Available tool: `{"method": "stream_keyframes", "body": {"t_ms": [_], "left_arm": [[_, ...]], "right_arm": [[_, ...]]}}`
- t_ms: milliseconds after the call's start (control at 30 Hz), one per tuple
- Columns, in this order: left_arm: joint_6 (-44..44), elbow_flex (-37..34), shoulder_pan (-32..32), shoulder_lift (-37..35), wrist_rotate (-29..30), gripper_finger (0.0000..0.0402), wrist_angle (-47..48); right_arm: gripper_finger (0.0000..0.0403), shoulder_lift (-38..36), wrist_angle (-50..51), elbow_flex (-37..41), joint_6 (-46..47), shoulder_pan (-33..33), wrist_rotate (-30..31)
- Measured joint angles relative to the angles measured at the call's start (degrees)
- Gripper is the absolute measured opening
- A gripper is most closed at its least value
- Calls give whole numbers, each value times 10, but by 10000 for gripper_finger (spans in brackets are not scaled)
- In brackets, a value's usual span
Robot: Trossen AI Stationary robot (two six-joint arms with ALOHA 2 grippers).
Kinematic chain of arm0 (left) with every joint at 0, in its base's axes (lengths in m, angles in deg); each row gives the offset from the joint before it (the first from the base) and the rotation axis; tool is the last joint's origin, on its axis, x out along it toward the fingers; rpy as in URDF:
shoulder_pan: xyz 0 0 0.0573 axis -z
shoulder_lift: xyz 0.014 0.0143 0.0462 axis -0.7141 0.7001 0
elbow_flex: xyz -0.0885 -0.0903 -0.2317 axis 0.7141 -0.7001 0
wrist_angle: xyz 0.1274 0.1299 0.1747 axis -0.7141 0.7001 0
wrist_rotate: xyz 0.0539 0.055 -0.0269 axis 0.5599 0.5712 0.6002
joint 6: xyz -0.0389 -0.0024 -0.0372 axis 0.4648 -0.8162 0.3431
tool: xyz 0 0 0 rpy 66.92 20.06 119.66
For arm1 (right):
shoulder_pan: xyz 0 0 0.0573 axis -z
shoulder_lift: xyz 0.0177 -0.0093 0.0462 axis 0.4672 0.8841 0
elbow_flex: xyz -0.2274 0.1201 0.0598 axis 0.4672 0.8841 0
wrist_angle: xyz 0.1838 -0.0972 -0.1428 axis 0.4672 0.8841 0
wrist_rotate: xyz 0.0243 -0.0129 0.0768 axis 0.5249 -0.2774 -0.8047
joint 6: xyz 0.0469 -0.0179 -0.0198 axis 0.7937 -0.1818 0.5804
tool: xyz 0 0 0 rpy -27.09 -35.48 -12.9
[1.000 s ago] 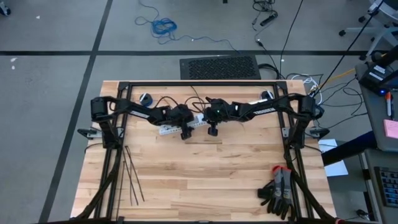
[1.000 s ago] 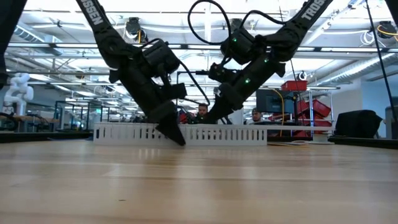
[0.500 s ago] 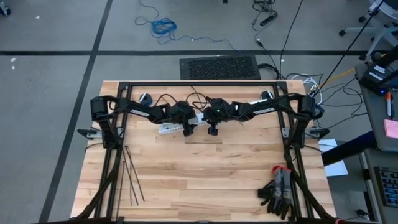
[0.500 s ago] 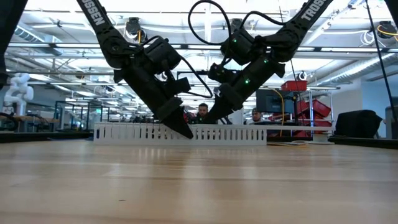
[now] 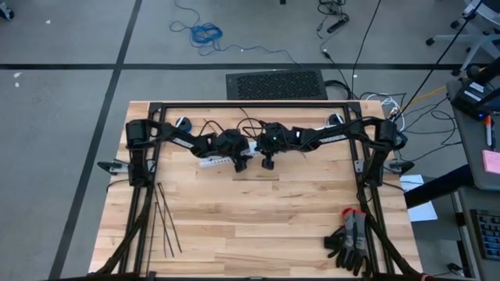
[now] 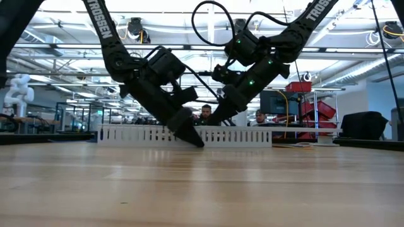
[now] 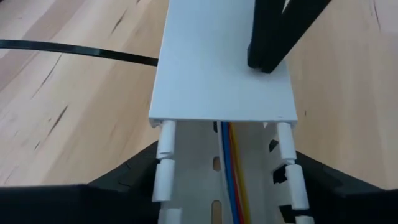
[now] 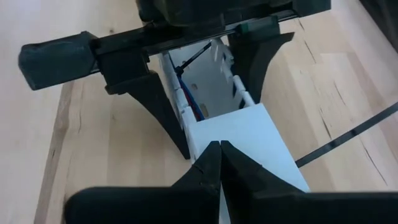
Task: Ziptie cables
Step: Close the white cable duct
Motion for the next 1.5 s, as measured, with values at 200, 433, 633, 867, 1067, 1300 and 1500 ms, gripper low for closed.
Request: {"method": "stream_keyframes", "body": {"t_ms": [200, 433, 633, 867, 1067, 1300, 1500], "left_arm": [[13, 0, 0, 13, 1, 235, -9], [16, 0, 1, 11, 1, 233, -7], [21, 0, 1, 12, -1, 232, -8], [22, 1, 1, 12, -3, 231, -7], [23, 0, 1, 12, -4, 231, -7], [23, 0, 1, 12, -4, 235, -7], [22, 0, 1, 12, -4, 236, -7]], "right_arm": [[0, -1, 7, 0, 1, 0, 3], [0, -10, -2, 1, -7, -6, 11], [0, -31, -5, 4, -11, -6, 3], [0, -32, -16, 4, -7, -12, 0], [0, -80, 14, 2, -21, -14, 24], [0, -94, 92, 1, -20, 4, 62], [0, -49, 47, 0, -11, 14, 33]]}}
